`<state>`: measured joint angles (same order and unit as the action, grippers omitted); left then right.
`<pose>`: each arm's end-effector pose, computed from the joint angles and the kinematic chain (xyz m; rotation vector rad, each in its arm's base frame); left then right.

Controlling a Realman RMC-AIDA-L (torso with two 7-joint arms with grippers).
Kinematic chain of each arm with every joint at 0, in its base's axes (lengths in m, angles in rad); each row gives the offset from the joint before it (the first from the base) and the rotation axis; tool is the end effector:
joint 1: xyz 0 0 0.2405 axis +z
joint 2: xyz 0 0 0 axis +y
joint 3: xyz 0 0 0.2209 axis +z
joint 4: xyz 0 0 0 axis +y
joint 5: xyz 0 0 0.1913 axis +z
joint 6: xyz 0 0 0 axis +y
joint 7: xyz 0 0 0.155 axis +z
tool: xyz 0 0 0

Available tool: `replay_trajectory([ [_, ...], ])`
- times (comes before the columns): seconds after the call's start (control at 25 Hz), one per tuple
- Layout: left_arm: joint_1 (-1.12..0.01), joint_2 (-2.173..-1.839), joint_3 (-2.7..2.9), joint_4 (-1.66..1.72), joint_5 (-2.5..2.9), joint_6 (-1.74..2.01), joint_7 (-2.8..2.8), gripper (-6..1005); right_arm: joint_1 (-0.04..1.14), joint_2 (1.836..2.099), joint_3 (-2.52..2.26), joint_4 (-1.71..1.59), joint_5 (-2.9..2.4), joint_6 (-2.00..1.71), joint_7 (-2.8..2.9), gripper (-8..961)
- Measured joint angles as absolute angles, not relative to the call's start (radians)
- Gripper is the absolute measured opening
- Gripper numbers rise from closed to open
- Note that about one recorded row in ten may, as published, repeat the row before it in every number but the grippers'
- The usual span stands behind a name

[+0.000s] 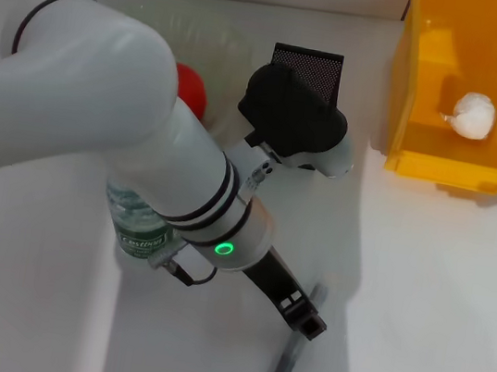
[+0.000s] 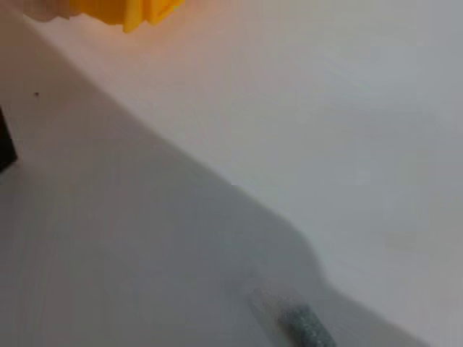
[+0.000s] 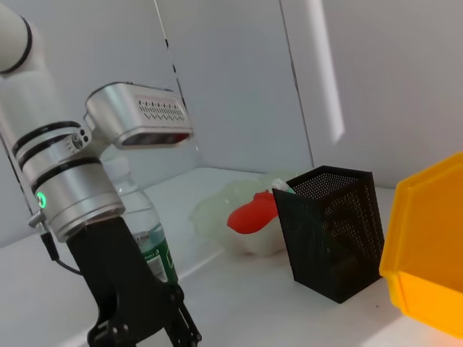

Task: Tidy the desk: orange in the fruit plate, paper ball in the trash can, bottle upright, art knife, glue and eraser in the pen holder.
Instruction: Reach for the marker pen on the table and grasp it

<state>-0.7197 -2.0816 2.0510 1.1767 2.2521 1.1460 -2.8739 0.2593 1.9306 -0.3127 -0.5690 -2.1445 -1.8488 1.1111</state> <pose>-0.1087 0.2655 -0.1216 -2.8614 -0.8560 0.4496 0.3119 0.2098 0.0779 -2.5332 0.6676 0.7341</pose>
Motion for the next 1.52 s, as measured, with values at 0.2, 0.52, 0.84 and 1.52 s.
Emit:
replay_trajectory([
  [0.2, -0.723, -2.082, 2.050, 1.267, 2.352, 1.188, -2.874, 591, 0.259, 1.931, -0.309, -0.569, -2.144, -1.839, 1.111, 611],
  [0.52, -0.747, -2.082, 2.067, 1.306, 2.377, 1.205, -2.875, 591, 0.263, 1.933, -0.297, -0.569, -2.143, -1.823, 1.111, 611],
  [0.84, -0.761, -2.082, 2.112, 1.279, 2.380, 1.158, -2.877, 592, 0.274, 1.943, -0.289, -0.569, -2.134, -1.818, 1.119, 611],
  [1.52, -0.735, -2.082, 2.151, 1.266, 2.358, 1.114, -2.878, 591, 0.292, 1.950, -0.275, -0.569, -2.134, -1.808, 1.123, 611],
])
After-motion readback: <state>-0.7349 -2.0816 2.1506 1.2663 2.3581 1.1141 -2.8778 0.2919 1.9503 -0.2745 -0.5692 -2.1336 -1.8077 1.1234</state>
